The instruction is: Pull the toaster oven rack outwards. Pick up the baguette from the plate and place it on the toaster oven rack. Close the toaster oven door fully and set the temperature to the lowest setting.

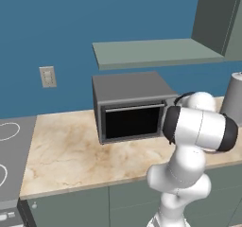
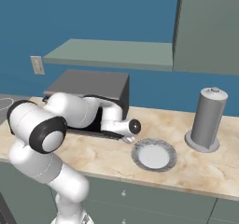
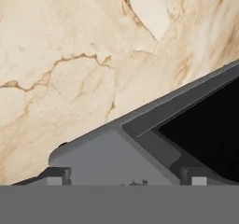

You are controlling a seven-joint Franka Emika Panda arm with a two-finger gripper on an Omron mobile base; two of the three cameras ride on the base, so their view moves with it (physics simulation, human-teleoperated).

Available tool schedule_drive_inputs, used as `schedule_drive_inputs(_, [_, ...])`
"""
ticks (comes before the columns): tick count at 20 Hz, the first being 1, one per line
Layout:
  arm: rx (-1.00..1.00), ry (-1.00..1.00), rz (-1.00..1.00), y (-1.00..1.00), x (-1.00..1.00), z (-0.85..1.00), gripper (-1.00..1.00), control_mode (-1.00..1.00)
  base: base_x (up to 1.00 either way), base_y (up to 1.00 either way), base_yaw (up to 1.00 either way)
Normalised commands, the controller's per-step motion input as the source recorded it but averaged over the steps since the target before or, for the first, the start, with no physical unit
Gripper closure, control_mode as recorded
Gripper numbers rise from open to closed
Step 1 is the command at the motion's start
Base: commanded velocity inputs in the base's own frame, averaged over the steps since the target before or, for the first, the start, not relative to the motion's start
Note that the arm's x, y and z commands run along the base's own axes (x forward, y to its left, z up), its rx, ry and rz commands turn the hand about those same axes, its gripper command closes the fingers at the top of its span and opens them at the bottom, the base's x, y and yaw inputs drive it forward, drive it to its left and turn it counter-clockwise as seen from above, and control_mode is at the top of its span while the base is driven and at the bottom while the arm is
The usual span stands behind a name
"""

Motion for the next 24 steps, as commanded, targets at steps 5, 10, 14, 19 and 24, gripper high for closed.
schedule_drive_inputs(5, [-0.06, 0.25, -0.35, 0.28, 0.22, 0.53, -1.00, -1.00, 0.00, 0.00, 0.00])
schedule_drive_inputs(10, [0.00, 0.33, -0.06, -0.08, -0.08, 1.00, -1.00, -1.00, 0.00, 0.00, 0.00])
schedule_drive_inputs(14, [0.00, 0.34, -0.09, -0.18, -0.13, 1.00, -1.00, -1.00, 0.00, 0.00, 0.00])
schedule_drive_inputs(19, [0.00, 0.17, -0.04, -0.19, -0.32, 1.00, -1.00, -1.00, 0.00, 0.00, 0.00])
schedule_drive_inputs(24, [0.09, -0.11, 0.04, -0.24, -0.63, 0.89, -1.00, -1.00, 0.00, 0.00, 0.00])
